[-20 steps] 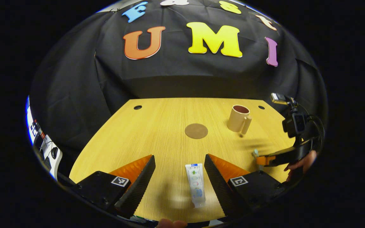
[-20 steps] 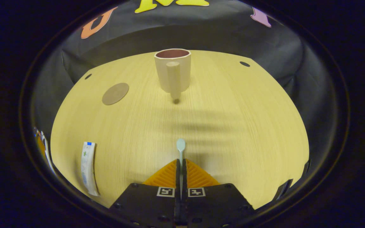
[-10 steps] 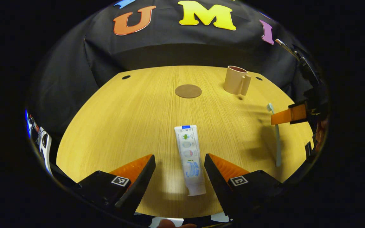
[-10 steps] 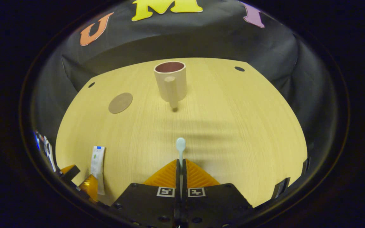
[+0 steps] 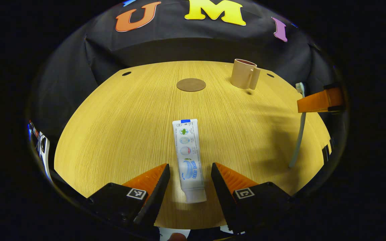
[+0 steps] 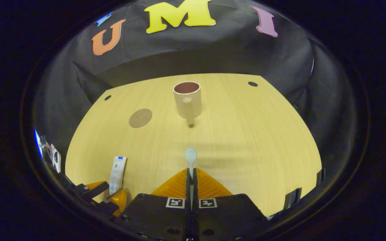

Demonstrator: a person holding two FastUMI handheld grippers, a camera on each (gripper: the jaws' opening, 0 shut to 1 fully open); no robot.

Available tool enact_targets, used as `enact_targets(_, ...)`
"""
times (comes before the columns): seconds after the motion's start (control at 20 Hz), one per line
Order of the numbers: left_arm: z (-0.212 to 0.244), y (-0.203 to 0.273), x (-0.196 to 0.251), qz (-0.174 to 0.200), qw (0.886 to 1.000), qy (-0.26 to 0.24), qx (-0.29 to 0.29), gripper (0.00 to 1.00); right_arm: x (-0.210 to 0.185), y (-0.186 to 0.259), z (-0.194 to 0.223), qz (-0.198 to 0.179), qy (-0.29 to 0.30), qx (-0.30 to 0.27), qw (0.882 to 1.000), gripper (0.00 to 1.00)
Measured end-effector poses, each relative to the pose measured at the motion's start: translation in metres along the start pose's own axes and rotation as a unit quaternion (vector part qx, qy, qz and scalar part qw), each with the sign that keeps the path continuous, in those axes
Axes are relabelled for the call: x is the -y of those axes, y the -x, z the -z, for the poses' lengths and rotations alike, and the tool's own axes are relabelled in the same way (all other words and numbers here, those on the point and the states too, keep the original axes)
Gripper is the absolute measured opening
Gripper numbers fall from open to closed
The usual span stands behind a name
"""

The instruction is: Put the toothbrush and toothpaste on the desktop into the cup, then pick up the cup and place it on the coaster on the desktop.

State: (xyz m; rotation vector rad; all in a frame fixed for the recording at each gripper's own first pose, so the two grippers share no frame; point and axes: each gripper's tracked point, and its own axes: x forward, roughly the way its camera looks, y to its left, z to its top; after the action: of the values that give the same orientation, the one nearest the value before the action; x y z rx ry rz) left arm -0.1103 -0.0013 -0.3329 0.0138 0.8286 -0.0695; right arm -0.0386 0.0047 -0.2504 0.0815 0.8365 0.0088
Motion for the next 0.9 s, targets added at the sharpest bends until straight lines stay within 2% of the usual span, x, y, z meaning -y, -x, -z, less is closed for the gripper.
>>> enact_targets(0.4, -0.001, -0.009, 0.000, -0.008, 1.000, 0.010, -0.012, 0.70, -0.003, 0.030, -0.017, -0.014, 0.014, 0.038, 0.999, 0.00)
enact_targets(0.45, -0.002, -0.010, 0.000, -0.008, 1.000, 0.012, -0.012, 0.65, -0.002, 0.033, -0.021, -0.015, 0.013, 0.042, 0.999, 0.00)
enact_targets(0.85, -0.006, -0.012, -0.001, -0.013, 1.000, 0.019, -0.011, 0.48, 0.002, 0.047, -0.037, -0.018, 0.015, 0.063, 0.998, 0.01)
enact_targets(0.9, -0.007, -0.012, -0.001, -0.013, 1.000, 0.020, -0.011, 0.53, 0.002, 0.048, -0.037, -0.019, 0.015, 0.063, 0.998, 0.01)
